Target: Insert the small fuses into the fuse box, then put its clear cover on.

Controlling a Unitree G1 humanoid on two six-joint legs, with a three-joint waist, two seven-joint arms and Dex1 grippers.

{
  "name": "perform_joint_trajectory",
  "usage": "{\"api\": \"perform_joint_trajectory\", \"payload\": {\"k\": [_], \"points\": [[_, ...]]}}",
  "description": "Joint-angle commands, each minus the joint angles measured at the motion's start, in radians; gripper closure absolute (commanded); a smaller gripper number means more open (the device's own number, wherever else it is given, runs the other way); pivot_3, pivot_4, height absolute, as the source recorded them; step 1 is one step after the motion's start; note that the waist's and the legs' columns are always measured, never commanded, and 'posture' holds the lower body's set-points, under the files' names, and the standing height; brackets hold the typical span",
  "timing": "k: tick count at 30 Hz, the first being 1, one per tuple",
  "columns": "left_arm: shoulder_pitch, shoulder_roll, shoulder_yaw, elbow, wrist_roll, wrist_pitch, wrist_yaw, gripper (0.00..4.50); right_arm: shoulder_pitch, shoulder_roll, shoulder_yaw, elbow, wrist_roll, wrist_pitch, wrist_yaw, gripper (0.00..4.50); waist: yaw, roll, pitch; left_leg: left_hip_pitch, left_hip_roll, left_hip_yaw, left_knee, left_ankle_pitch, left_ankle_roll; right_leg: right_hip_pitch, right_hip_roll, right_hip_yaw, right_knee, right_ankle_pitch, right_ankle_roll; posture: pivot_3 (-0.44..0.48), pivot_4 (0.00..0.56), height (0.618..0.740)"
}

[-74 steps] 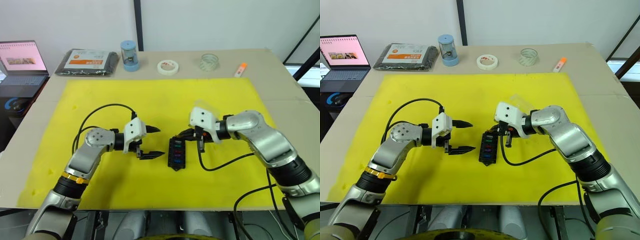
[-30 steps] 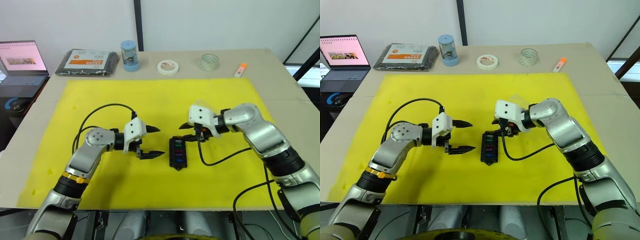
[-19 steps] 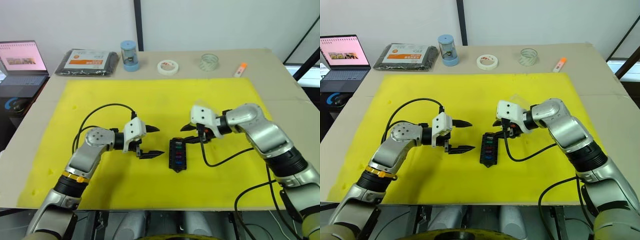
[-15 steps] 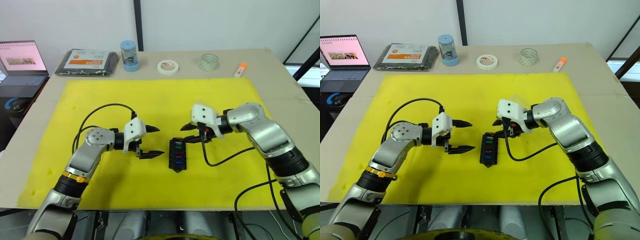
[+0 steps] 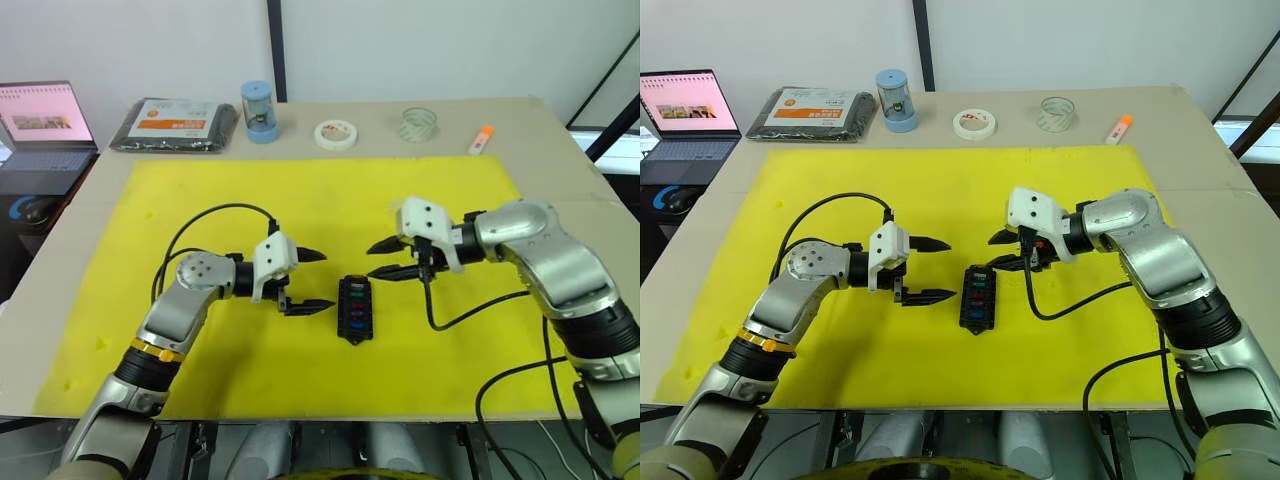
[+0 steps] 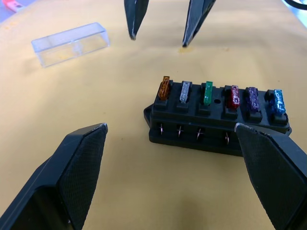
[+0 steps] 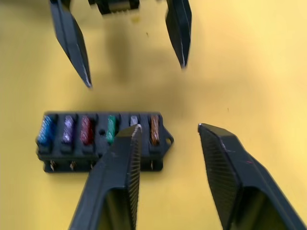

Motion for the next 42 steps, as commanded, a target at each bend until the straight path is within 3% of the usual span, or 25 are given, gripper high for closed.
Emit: {"api": "perform_joint_trajectory", "payload": {"k": [1, 3, 4, 32, 42], "points": [[-0.015, -0.001, 0.005, -0.019, -0.014, -0.005, -0.006, 0.00, 0.004, 0.031, -0.023, -0.040, 0.021, -0.007, -0.036, 3.75, 0.001, 0.000, 0.000, 0.000, 0.000, 0.000, 0.000, 0.000, 0.000, 0.000, 0.000, 0.000, 0.000, 0.000, 0.000, 0.000, 0.150, 0.740], [-0.017, -0.002, 0.006, -0.020, -0.014, -0.003, -0.005, 0.00, 0.017, 0.044, -0.017, -0.035, 0.017, -0.013, -0.050, 4.45, 0.002, 0.000, 0.000, 0.000, 0.000, 0.000, 0.000, 0.000, 0.000, 0.000, 0.000, 0.000, 0.000, 0.000, 0.000, 0.000, 0.150, 0.740], [-0.018, -0.002, 0.007, -0.021, -0.014, -0.003, -0.005, 0.00, 0.022, 0.049, -0.015, -0.032, 0.016, -0.015, -0.056, 4.48, 0.003, 0.000, 0.000, 0.000, 0.000, 0.000, 0.000, 0.000, 0.000, 0.000, 0.000, 0.000, 0.000, 0.000, 0.000, 0.000, 0.150, 0.740], [-0.021, 0.006, 0.010, -0.035, -0.022, 0.015, -0.010, 0.00, 0.138, 0.068, 0.039, 0.105, -0.076, -0.159, -0.088, 4.48, 0.001, 0.000, 0.000, 0.001, 0.000, 0.000, 0.000, 0.000, 0.000, 0.001, 0.000, 0.000, 0.000, 0.000, 0.000, 0.000, 0.150, 0.740], [0.010, 0.057, 0.080, -0.073, -0.071, 0.010, -0.025, 0.00, 0.132, 0.054, -0.161, -0.056, 0.080, -0.091, -0.126, 4.48, 0.001, 0.000, 0.000, 0.000, 0.000, 0.000, 0.000, 0.000, 0.000, 0.000, 0.000, 0.000, 0.000, 0.000, 0.000, 0.000, 0.150, 0.740]]}}
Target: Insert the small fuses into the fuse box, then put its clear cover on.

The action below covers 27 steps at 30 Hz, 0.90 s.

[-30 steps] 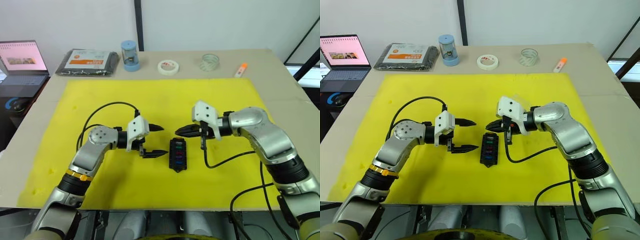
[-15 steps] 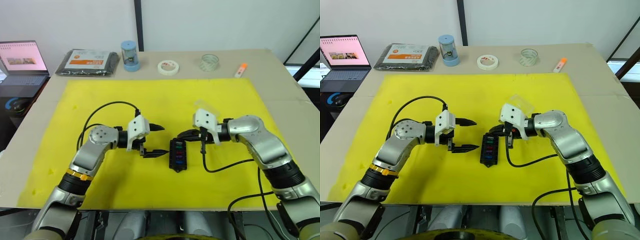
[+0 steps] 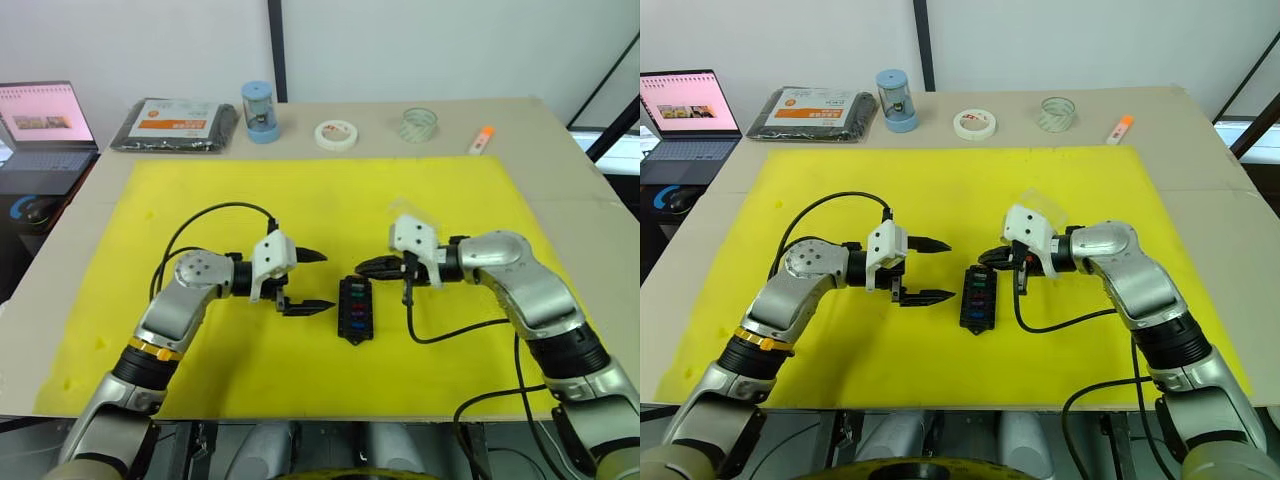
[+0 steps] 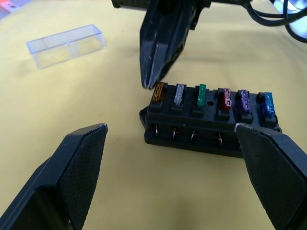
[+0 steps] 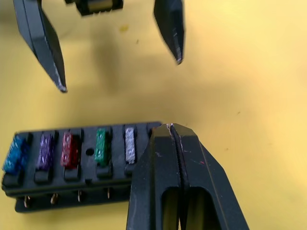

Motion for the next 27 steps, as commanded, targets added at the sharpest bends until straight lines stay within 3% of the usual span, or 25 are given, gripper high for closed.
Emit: {"api": "perform_joint_trajectory", "payload": {"k": [1, 3, 7, 14, 27], "points": [[0.020, 0.051, 0.083, -0.067, -0.049, -0.009, -0.007, 0.00, 0.001, -0.045, -0.142, -0.133, 0.090, 0.041, -0.016, 4.31, 0.001, 0.000, 0.000, 0.000, 0.000, 0.000, 0.000, 0.000, 0.000, 0.000, 0.000, 0.000, 0.000, 0.000, 0.000, 0.000, 0.150, 0.740], [0.036, 0.094, 0.115, -0.085, -0.077, 0.009, -0.030, 0.00, 0.026, -0.080, -0.191, -0.173, 0.121, 0.049, -0.006, 3.91, 0.001, 0.000, 0.000, 0.000, 0.000, 0.000, 0.000, 0.000, 0.000, 0.000, 0.000, 0.000, 0.000, 0.000, 0.000, 0.000, 0.150, 0.740], [0.067, 0.188, 0.169, -0.087, -0.107, 0.018, -0.075, 0.00, 0.091, -0.150, -0.255, -0.207, 0.135, 0.001, 0.026, 2.47, 0.001, 0.000, 0.000, 0.000, 0.000, 0.000, 0.000, 0.000, 0.000, 0.001, 0.000, 0.000, -0.001, 0.000, 0.000, 0.000, 0.150, 0.740], [0.093, 0.262, 0.231, -0.103, -0.135, -0.022, -0.115, 0.00, 0.221, -0.223, -0.331, -0.177, 0.149, -0.103, 0.096, 0.02, 0.002, 0.000, 0.000, 0.000, 0.000, 0.000, 0.000, -0.001, 0.001, 0.001, 0.000, 0.000, -0.001, 0.000, 0.000, 0.000, 0.150, 0.740], [0.121, 0.257, 0.216, -0.171, -0.147, -0.019, -0.104, 0.00, 0.286, -0.239, -0.325, -0.177, 0.137, -0.145, 0.090, 0.02, 0.001, 0.001, 0.000, 0.001, 0.001, 0.001, 0.000, -0.001, 0.001, 0.002, 0.000, 0.001, -0.002, 0.000, 0.000, 0.000, 0.150, 0.740]]}}
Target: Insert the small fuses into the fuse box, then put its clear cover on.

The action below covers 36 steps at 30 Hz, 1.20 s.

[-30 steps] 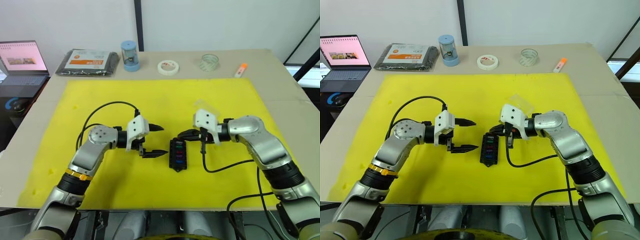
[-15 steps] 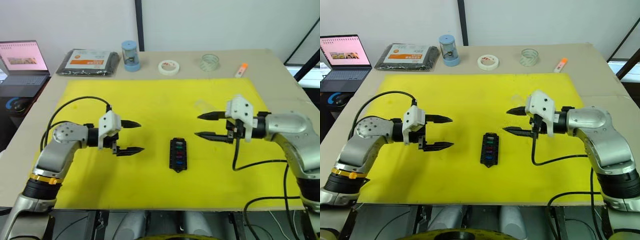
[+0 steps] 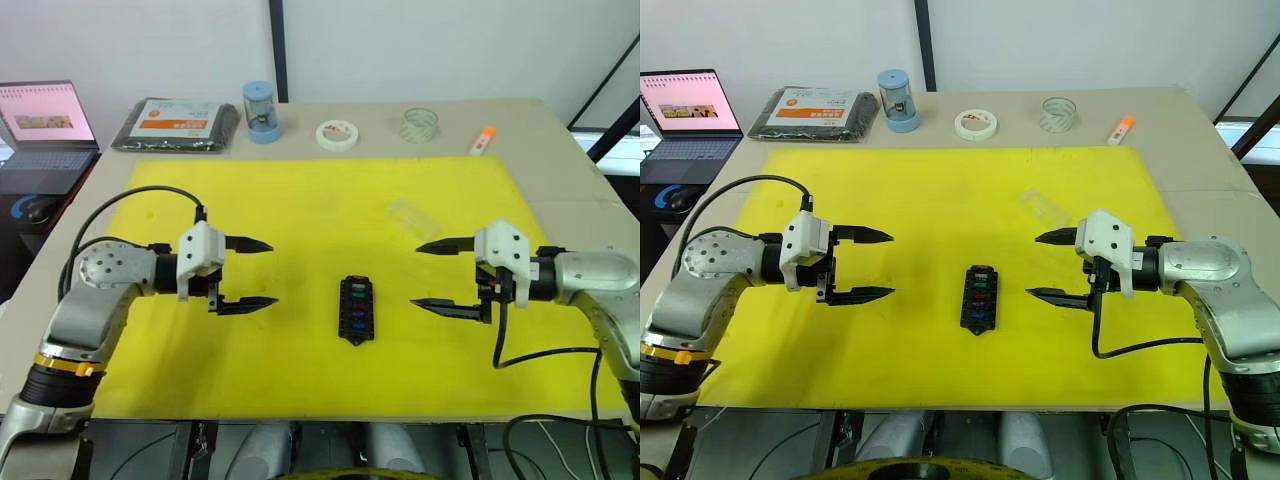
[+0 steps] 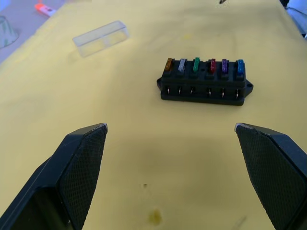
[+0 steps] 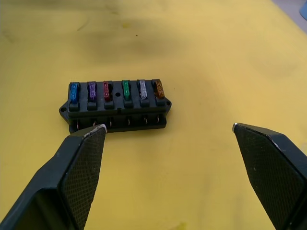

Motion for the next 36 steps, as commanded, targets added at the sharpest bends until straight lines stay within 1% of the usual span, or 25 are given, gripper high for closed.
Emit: {"api": "perform_joint_trajectory", "payload": {"k": [1, 6, 9, 14, 18, 22, 24, 27, 29, 32, 36], "points": [[0.010, 0.003, 0.001, -0.043, -0.017, 0.002, 0.002, 0.00, -0.005, -0.014, -0.025, -0.021, 0.004, -0.025, -0.006, 0.02, -0.001, 0.000, 0.000, 0.000, 0.000, 0.000, 0.000, 0.000, 0.000, 0.000, 0.000, 0.000, 0.000, 0.000, 0.000, 0.000, 0.150, 0.740], [0.051, -0.006, -0.025, -0.088, -0.010, -0.005, 0.001, 0.00, -0.005, -0.011, -0.031, -0.034, 0.014, -0.029, -0.016, 0.02, 0.001, 0.000, 0.000, 0.000, 0.000, 0.000, 0.000, 0.000, 0.000, 0.000, 0.000, 0.000, 0.000, 0.000, 0.000, 0.000, 0.150, 0.740], [0.075, -0.026, -0.063, -0.091, 0.025, -0.040, 0.010, 0.00, -0.024, -0.011, -0.039, -0.062, 0.041, -0.001, -0.029, 0.02, 0.001, 0.000, 0.000, 0.000, 0.000, 0.000, 0.000, 0.000, 0.000, 0.000, 0.000, 0.000, 0.000, 0.000, 0.000, 0.000, 0.150, 0.740], [0.095, -0.105, -0.144, -0.060, 0.081, -0.090, 0.054, 0.00, -0.058, -0.004, -0.040, -0.121, 0.085, 0.068, -0.080, 0.02, 0.001, 0.000, 0.000, 0.000, 0.000, 0.000, 0.000, 0.000, 0.000, 0.000, 0.000, 0.000, 0.000, 0.000, 0.000, 0.000, 0.150, 0.740], [0.090, -0.129, -0.167, -0.037, 0.101, -0.118, 0.060, 0.00, -0.059, 0.022, -0.067, -0.122, 0.081, 0.087, -0.163, 0.02, 0.001, 0.000, 0.000, 0.000, 0.000, 0.000, 0.000, 0.000, 0.000, 0.001, 0.000, 0.000, -0.001, 0.000, 0.000, 0.000, 0.150, 0.740], [0.077, -0.150, -0.168, -0.034, 0.095, -0.130, 0.069, 0.00, -0.049, 0.065, -0.105, -0.072, 0.066, 0.106, -0.268, 0.02, 0.002, 0.000, 0.000, 0.000, 0.000, 0.000, 0.000, 0.000, 0.000, 0.001, 0.000, 0.000, -0.001, 0.000, 0.000, 0.000, 0.150, 0.740], [0.061, -0.162, -0.142, -0.052, 0.064, -0.108, 0.085, 0.00, -0.044, 0.091, -0.106, -0.026, 0.045, 0.096, -0.307, 0.02, 0.002, 0.000, 0.000, 0.000, 0.000, 0.000, 0.000, 0.000, 0.000, 0.001, 0.000, 0.000, -0.001, 0.000, 0.000, 0.000, 0.150, 0.740], [-0.009, -0.199, -0.079, -0.073, -0.011, -0.012, 0.163, 0.00, -0.083, 0.146, -0.039, 0.157, -0.072, -0.033, -0.362, 0.02, 0.002, -0.001, 0.000, 0.000, 0.000, 0.000, 0.001, 0.000, 0.000, 0.001, 0.000, 0.000, 0.000, 0.000, 0.000, 0.000, 0.150, 0.740], [-0.067, -0.230, -0.051, -0.088, -0.055, 0.075, 0.236, 0.00, -0.124, 0.189, -0.013, 0.268, -0.105, -0.086, -0.376, 0.02, 0.000, 0.000, 0.000, 0.001, 0.000, 0.000, 0.001, 0.000, 0.000, 0.001, 0.000, 0.000, 0.000, 0.000, 0.000, 0.000, 0.150, 0.740], [-0.119, -0.252, -0.053, -0.115, -0.071, 0.142, 0.287, 0.00, -0.172, 0.236, 0.010, 0.409, -0.127, -0.162, -0.355, 0.02, -0.005, 0.000, 0.000, 0.001, 0.000, 0.001, 0.000, 0.000, 0.000, 0.000, 0.001, 0.000, 0.001, 0.000, 0.000, 0.000, 0.150, 0.740], [-0.112, -0.267, -0.090, -0.150, -0.052, 0.164, 0.319, 0.00, -0.226, 0.274, 0.031, 0.608, -0.137, -0.231, -0.300, 0.02, -0.009, 0.000, 0.000, 0.001, 0.000, 0.001, 0.000, 0.000, 0.000, 0.000, 0.001, 0.000, 0.001, 0.000, 0.000, 0.000, 0.150, 0.740]]}}
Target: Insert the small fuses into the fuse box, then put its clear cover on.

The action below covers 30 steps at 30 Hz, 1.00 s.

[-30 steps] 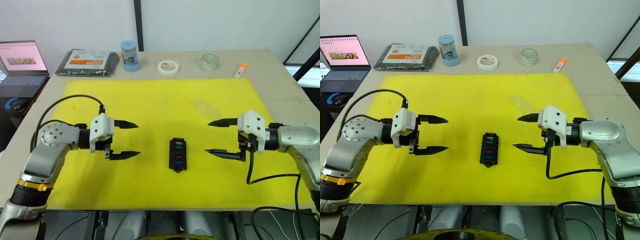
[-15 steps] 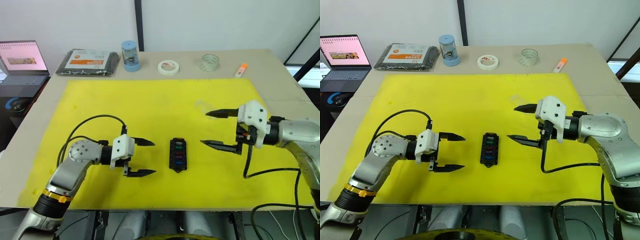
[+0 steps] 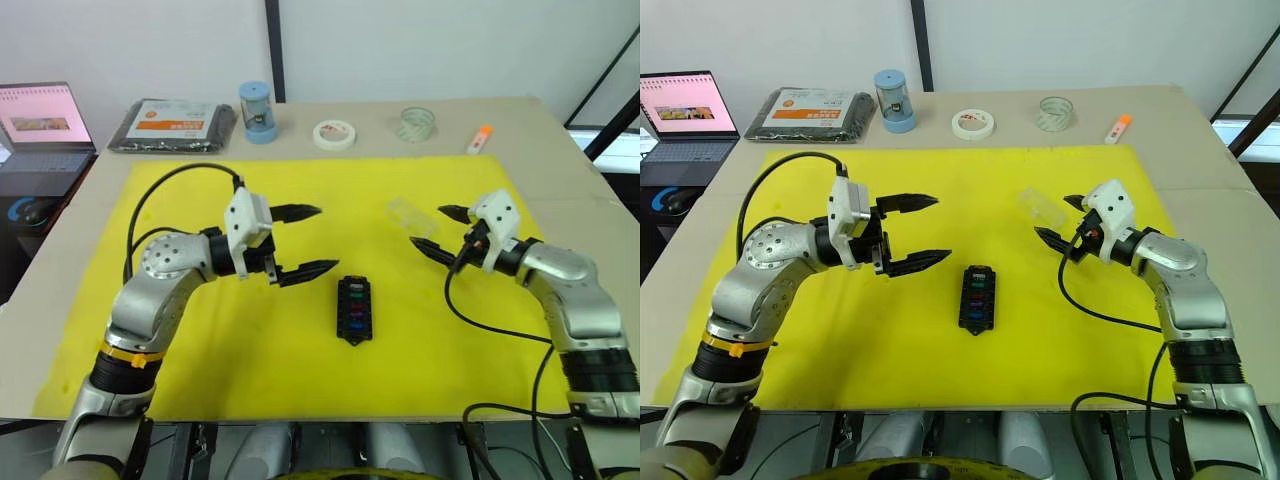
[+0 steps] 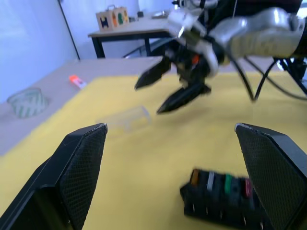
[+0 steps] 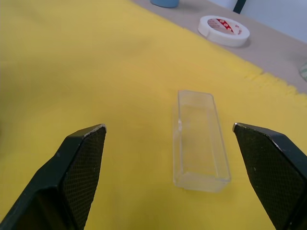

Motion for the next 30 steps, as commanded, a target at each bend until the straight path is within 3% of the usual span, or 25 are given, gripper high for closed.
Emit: {"api": "perform_joint_trajectory", "payload": {"k": [1, 8, 18, 21, 27, 30], "points": [[0.013, -0.008, -0.011, -0.048, -0.002, 0.018, 0.033, 0.00, -0.043, 0.009, 0.008, 0.124, -0.021, -0.074, 0.042, 0.02, 0.002, 0.000, 0.000, 0.000, 0.000, 0.000, 0.000, 0.000, 0.000, 0.000, 0.000, 0.000, 0.000, 0.000, 0.000, 0.000, 0.150, 0.740], [0.019, -0.017, -0.001, -0.093, -0.027, 0.024, 0.047, 0.00, -0.163, 0.061, 0.002, 0.413, -0.054, -0.160, 0.028, 0.02, 0.001, 0.000, 0.000, 0.000, 0.000, 0.000, 0.001, 0.000, 0.000, 0.000, 0.000, 0.001, 0.000, 0.000, 0.000, 0.000, 0.150, 0.740], [-0.003, -0.038, 0.012, -0.082, -0.026, 0.006, 0.075, 0.00, -0.271, 0.106, -0.011, 0.638, -0.067, -0.245, 0.027, 0.02, -0.001, 0.000, 0.000, 0.000, 0.000, 0.000, 0.001, 0.000, 0.000, 0.001, 0.000, 0.001, 0.000, 0.000, 0.000, 0.000, 0.150, 0.740], [0.003, -0.033, 0.010, -0.083, -0.026, 0.006, 0.071, 0.00, -0.268, 0.106, -0.019, 0.648, -0.064, -0.262, 0.042, 0.59, -0.001, 0.000, 0.000, 0.001, 0.000, 0.000, 0.001, 0.000, 0.000, 0.001, 0.000, 0.001, 0.000, 0.000, 0.000, 0.000, 0.150, 0.740], [0.000, -0.026, 0.006, -0.073, -0.025, 0.007, 0.059, 0.00, -0.252, 0.101, -0.027, 0.647, -0.069, -0.273, 0.061, 2.61, -0.005, 0.000, 0.000, 0.001, 0.000, 0.000, 0.001, 0.000, 0.000, 0.001, 0.000, 0.001, 0.000, 0.000, 0.000, 0.000, 0.150, 0.740], [0.005, -0.021, -0.002, -0.073, -0.023, 0.012, 0.050, 0.00, -0.243, 0.101, -0.032, 0.628, -0.063, -0.267, 0.072, 2.64, -0.006, 0.000, 0.000, 0.000, 0.000, 0.000, 0.001, 0.000, 0.000, 0.001, 0.000, 0.001, 0.000, 0.000, 0.000, 0.000, 0.150, 0.740]]}}
